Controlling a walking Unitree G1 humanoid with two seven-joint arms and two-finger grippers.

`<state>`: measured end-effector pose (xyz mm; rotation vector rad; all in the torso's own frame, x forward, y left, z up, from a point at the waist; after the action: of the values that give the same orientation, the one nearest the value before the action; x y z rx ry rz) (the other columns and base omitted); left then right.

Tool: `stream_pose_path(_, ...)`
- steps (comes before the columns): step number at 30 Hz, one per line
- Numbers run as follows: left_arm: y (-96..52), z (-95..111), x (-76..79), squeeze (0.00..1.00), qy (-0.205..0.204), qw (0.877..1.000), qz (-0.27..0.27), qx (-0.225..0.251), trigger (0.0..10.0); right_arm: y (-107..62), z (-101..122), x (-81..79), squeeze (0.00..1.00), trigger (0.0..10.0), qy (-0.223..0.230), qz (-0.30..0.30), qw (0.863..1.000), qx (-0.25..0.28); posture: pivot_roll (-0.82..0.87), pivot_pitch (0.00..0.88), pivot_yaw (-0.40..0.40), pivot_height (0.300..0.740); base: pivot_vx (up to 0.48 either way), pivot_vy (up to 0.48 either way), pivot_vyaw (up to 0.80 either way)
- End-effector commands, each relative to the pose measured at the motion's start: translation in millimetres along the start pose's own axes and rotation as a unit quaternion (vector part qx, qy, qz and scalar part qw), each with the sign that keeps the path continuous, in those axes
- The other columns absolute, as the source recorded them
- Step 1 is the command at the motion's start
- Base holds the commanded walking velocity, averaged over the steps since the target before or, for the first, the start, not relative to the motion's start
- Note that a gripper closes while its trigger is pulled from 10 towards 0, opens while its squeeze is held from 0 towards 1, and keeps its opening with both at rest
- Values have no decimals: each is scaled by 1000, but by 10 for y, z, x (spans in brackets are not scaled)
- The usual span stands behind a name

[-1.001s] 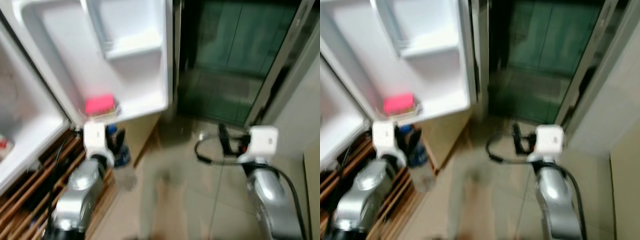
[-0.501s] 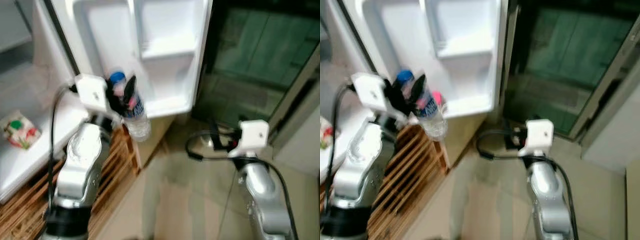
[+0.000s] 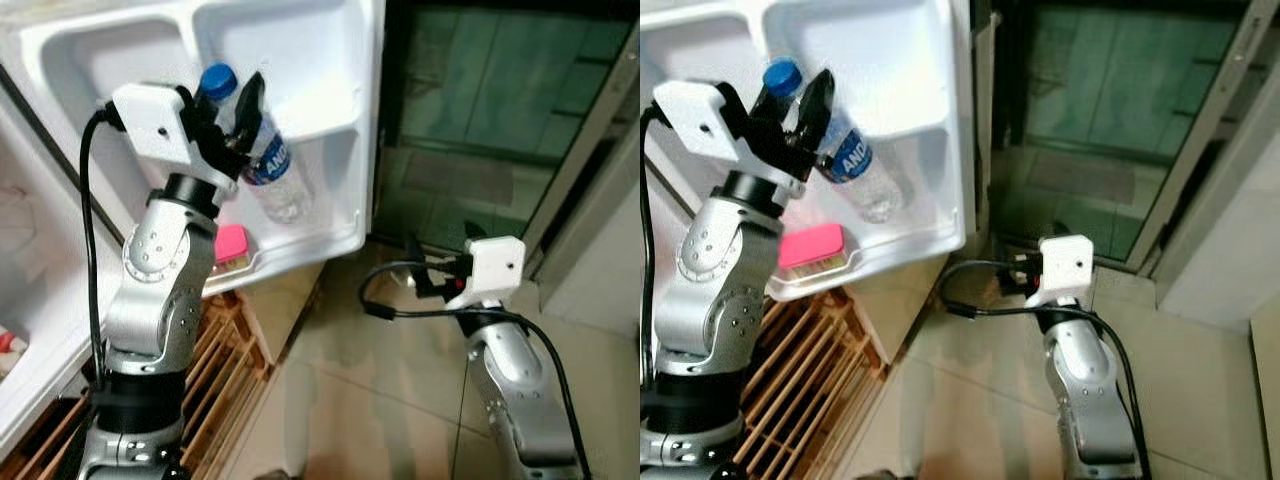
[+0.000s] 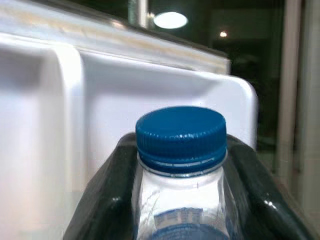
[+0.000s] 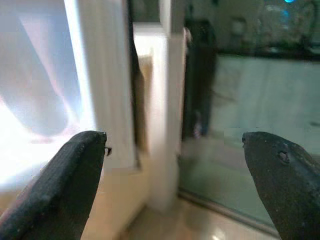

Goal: Restocking fridge

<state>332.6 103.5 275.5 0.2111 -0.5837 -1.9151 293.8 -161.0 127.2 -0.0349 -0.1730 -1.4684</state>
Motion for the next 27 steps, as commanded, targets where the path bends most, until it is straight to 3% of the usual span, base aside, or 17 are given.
stream_pose_path(1, -12, 103, -51, 0, 5, 1000, 0, 17, 10000, 29, 63, -89, 0, 10000, 8, 13, 1000, 11, -141, 0, 94, 740, 0, 0, 725)
stream_pose_path(3, -20, 85, -25, 0, -11, 1000, -8, 15, 10000, 32, 57, -84, 0, 10000, 8, 12, 1000, 9, -141, 0, 94, 740, 0, 0, 450)
stream_pose_path(5, -37, 12, -121, 0, -61, 998, 24, 4, 10000, 39, 59, -91, 0, 10000, 10, 14, 1000, 10, -141, 0, 94, 740, 0, 0, 0)
stream_pose_path(6, -65, -49, -248, 0, -85, 995, 59, -2, 10000, 43, 64, -98, 0, 10000, 11, 16, 1000, 12, -140, 0, 91, 740, 0, 0, 0)
stream_pose_path(9, -175, -207, -582, 0, -97, 983, 152, -13, 10000, 53, 71, -124, 0, 10000, 12, 21, 1000, 15, -139, 0, 91, 740, 0, 0, 0)
stream_pose_path(10, -175, -207, -582, 0, -97, 983, 152, -13, 10000, 53, 71, -124, 0, 10000, 12, 21, 1000, 15, -139, 0, 91, 740, 0, 0, 0)
stream_pose_path(15, -257, -412, -878, 0, -80, 969, 232, -29, 10000, 86, 99, -187, 0, 10000, 9, 36, 999, 21, -143, 0, 87, 740, 0, 0, 0)
stream_pose_path(18, -201, -512, -942, 0, -87, 962, 258, -29, 10000, 124, 147, -278, 0, 10000, 6, 62, 998, 30, -151, 0, 83, 740, 0, 0, 0)
stream_pose_path(22, -73, -649, -909, 0, -112, 955, 273, -32, 10000, 134, 213, -372, 0, 10000, 2, 91, 995, 41, -169, 0, 77, 740, 0, 0, 0)
stream_pose_path(27, -24, -738, -847, 0, -121, 955, 265, -50, 10000, 123, 218, -362, 0, 10000, -3, 93, 995, 39, -190, 0, 82, 740, 0, 0, 0)
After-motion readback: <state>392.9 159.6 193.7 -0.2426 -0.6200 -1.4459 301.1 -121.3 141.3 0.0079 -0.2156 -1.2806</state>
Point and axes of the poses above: a point about 5 cm out from each wrist's last joint towards the gripper, its own y axis pointing out of the wrist towards the gripper, its own z axis along the axis of the wrist's last joint, x = y × z, the point moved 4 cm from there along y, pointing out of the wrist towards the gripper, and after that the axes turned 4 degrees about -y, right-handed, at the moved point
